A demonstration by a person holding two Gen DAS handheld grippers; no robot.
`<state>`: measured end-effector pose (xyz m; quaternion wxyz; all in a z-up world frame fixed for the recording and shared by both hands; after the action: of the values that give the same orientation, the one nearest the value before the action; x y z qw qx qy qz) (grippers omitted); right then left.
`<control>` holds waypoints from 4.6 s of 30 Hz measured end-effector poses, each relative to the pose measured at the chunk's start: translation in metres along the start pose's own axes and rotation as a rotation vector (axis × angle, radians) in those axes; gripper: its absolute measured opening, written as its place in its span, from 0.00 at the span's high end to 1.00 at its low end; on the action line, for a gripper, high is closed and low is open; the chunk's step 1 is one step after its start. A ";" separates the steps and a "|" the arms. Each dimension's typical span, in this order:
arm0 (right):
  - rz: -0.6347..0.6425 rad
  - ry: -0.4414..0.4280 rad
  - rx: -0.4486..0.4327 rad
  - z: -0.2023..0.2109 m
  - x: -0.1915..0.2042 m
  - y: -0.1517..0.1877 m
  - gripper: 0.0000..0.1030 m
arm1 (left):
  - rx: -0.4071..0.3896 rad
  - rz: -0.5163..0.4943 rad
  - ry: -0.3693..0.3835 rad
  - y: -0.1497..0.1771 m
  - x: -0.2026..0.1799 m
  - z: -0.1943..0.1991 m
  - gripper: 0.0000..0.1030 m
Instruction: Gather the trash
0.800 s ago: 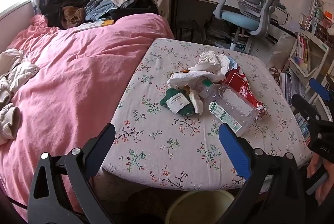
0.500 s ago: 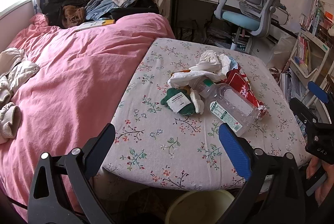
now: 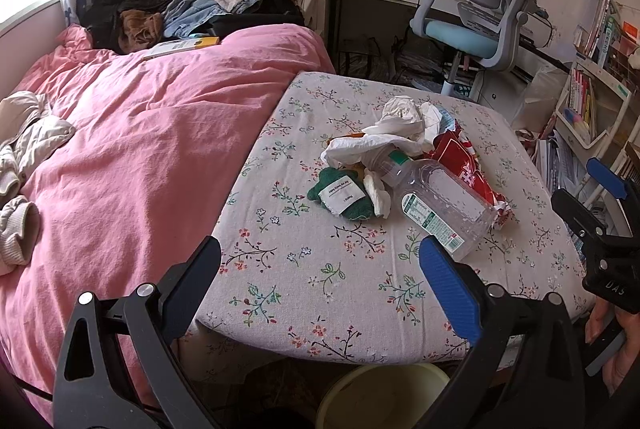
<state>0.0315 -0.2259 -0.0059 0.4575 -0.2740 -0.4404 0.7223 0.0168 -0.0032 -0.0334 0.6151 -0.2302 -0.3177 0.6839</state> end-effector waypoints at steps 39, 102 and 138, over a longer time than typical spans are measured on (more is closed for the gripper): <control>-0.095 -0.137 0.065 -0.016 -0.003 0.006 0.07 | 0.051 0.033 -0.005 0.004 0.003 -0.013 0.07; -0.371 -0.505 0.460 0.011 0.095 0.137 0.81 | -0.038 -0.086 0.232 0.019 -0.014 0.032 0.97; -0.536 -0.259 0.142 0.045 0.016 0.112 0.30 | 0.119 -0.593 0.249 0.109 -0.081 0.029 0.31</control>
<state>-0.0588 -0.2503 -0.0841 0.5900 -0.0211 -0.4999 0.6336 -0.0682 -0.0925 -0.0980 0.8341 -0.1731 -0.2526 0.4589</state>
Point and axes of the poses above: each gripper's, at about its wrist camera, not at the fingertips, and z roughly against the way its jaws point, x to its left, y to its underside, the point moved 7 cm from there along -z, roughly the way its jaws point, and after that the axes turned 10 degrees about -y, right-handed, at the moved point
